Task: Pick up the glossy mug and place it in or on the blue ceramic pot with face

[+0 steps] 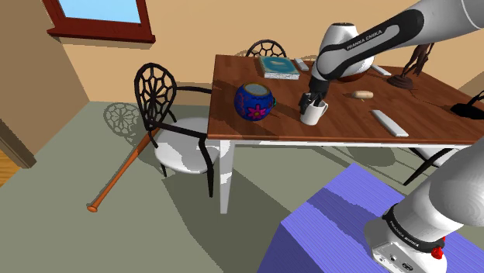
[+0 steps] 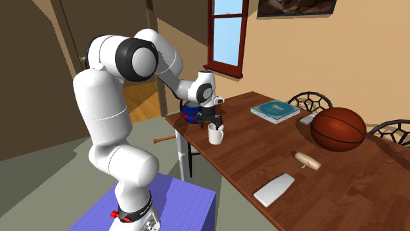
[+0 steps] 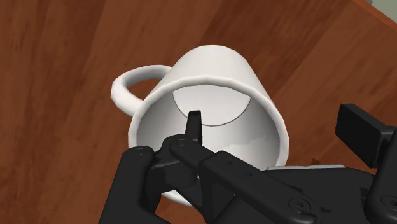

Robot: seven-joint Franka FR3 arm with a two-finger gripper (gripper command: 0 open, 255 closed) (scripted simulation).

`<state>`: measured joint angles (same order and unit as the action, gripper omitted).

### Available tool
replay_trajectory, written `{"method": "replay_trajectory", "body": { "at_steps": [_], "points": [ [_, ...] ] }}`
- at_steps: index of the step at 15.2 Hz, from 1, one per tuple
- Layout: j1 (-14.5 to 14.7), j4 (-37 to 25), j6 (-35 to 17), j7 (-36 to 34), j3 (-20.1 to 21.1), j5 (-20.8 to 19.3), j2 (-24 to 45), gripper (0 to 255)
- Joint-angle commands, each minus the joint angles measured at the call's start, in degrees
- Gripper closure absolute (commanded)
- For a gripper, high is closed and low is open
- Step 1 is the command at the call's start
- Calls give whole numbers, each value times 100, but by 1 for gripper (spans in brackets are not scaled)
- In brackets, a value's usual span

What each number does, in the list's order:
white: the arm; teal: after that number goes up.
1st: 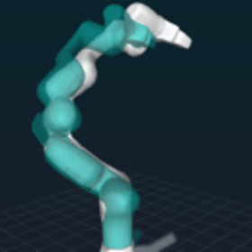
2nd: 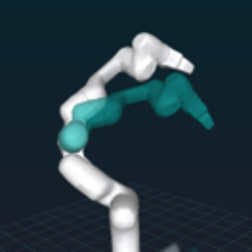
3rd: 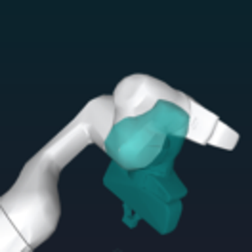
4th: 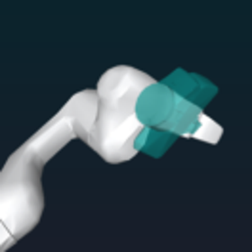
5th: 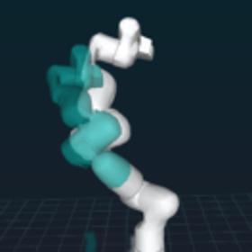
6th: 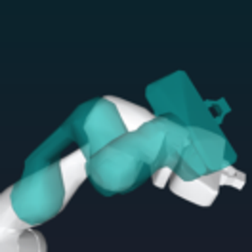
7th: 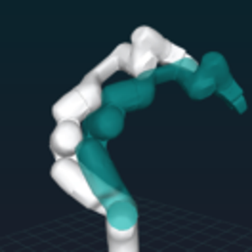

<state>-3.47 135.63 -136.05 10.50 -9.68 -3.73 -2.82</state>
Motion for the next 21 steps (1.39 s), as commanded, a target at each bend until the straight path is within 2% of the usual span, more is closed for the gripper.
{"method": "replay_trajectory", "body": {
  "at_steps": [1, 5, 6, 15, 21],
  "points": [
    [0, 6, -14, 1, -1, 1, 7, 0],
    [0, 5, -13, 1, -1, 1, 7, 0],
    [0, 5, -13, 1, -1, 1, 7, 255],
    [0, 6, -14, 1, 0, 1, 7, 255],
    [2, -194, 465, -14, 12, -33, -275, 255]
  ]
}}
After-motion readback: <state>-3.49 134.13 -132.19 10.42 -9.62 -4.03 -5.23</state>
